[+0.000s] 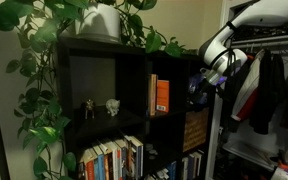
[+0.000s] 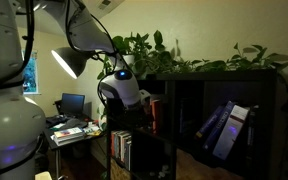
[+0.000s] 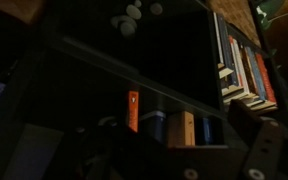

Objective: Pick up the orange book from the top right compartment of the book shelf and put it in the top middle compartment of the book shelf.

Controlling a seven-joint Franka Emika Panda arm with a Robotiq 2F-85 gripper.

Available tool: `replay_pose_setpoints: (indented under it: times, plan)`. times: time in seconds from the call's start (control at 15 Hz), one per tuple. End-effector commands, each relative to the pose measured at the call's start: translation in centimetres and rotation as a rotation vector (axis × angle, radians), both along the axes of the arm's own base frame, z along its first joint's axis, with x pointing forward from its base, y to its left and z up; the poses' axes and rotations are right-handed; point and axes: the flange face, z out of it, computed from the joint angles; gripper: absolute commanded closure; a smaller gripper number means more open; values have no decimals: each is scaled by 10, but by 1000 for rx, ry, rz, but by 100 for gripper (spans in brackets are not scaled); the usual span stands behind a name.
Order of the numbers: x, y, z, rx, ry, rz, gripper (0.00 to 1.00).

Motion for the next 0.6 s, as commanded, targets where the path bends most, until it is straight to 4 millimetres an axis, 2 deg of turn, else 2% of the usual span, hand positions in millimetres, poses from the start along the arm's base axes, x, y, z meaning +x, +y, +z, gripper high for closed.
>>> replay_pose_setpoints:
  times: [0.0,0.27,0.33,0.53]
  plan:
    - [-18,-16,1,16,68,27,0]
    - [-17,-36,9,16,150,63,0]
    - [-4,-29,-4,-6,133,61,0]
    - [-6,-37,3,1,143,61,0]
